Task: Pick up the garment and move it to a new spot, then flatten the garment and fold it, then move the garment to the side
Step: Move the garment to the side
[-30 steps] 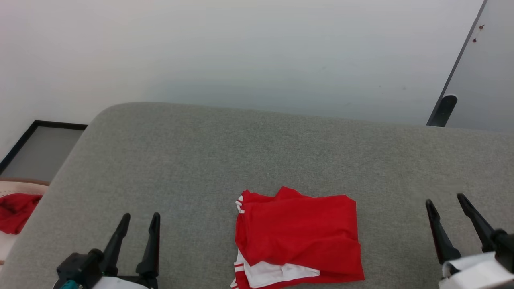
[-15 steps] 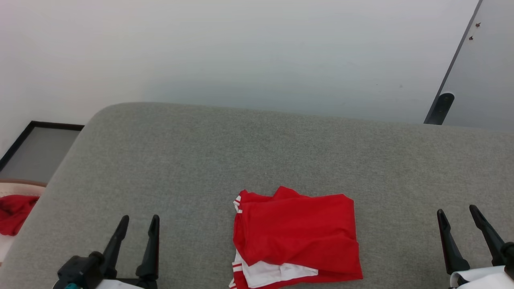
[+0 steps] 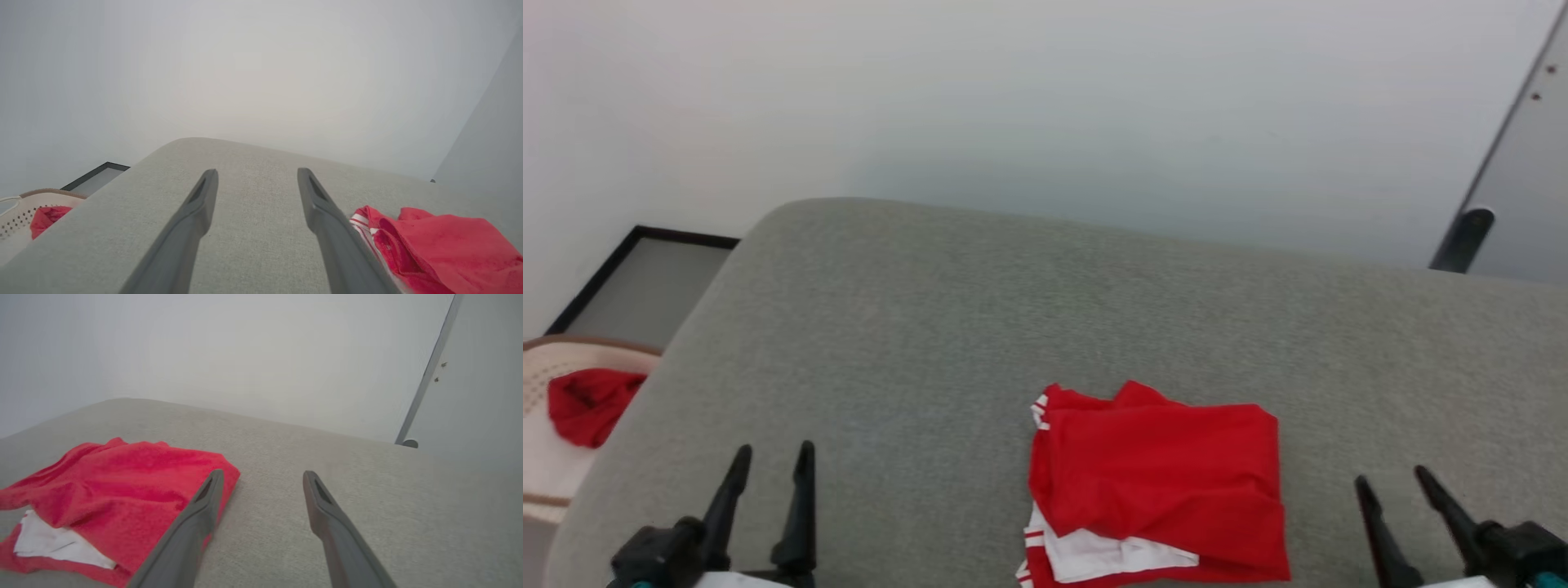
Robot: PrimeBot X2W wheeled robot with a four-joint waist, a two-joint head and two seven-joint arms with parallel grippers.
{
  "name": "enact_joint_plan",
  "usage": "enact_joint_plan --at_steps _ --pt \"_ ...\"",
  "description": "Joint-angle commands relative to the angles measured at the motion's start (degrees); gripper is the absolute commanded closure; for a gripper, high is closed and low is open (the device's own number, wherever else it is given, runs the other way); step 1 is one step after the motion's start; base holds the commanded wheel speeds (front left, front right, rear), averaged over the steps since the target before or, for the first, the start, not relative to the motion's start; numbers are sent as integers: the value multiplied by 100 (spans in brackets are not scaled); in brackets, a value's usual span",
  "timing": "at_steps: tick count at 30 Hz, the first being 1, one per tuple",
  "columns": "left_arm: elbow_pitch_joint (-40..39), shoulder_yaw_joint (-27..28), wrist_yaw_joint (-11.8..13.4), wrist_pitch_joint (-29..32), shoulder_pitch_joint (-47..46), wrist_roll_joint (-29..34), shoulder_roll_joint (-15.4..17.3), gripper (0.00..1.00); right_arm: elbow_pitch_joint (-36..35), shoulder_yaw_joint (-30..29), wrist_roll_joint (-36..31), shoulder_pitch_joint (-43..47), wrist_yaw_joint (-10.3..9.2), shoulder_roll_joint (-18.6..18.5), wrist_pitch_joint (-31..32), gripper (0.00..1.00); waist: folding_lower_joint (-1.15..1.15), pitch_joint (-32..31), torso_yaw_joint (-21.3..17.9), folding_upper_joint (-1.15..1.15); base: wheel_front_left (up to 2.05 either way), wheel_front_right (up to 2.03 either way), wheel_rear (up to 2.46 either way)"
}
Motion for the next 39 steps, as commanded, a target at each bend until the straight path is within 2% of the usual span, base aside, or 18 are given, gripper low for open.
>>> enact_joint_plan --at_steps 1,9,15,20,21,26,30,37,38,39 --pt "38 67 -15 0 105 20 9 0 94 117 113 -184 -5 22 66 0 0 -85 251 0 0 0 0" --pt "62 290 -9 1 273 90 -54 0 537 609 385 -592 -5 -38 901 0 0 -182 767 0 0 0 0" --pt "83 217 -9 0 324 44 -72 0 746 453 477 -802 -5 14 2060 0 0 -221 1008 0 0 0 0" --pt "112 120 -9 0 291 18 -98 0 802 309 252 -932 -5 -5 3136 0 0 -203 1157 0 0 0 0" --pt "112 120 -9 0 291 18 -98 0 802 309 252 -932 -5 -5 3136 0 0 -203 1157 0 0 0 0" --pt "143 10 -8 0 202 -31 -130 0 914 138 135 -991 -5 115 4058 0 0 -120 1265 0 0 0 0" --pt "179 -68 -9 0 110 -95 -171 0 1192 15 -3 -1097 -5 158 4445 0 0 -8 1341 0 0 0 0" --pt "244 -208 -8 0 -32 -176 -227 0 1949 -28 17 -1485 -6 319 4725 1 0 188 1449 0 0 0 0" --pt "251 -213 -8 0 -42 -193 -230 0 2077 -20 28 -1551 -6 339 4770 64 0 213 1458 0 0 0 0" --pt "255 -226 -8 0 -65 -206 -238 0 2185 25 34 -1618 -6 341 4808 100 0 234 1466 0 0 0 0"
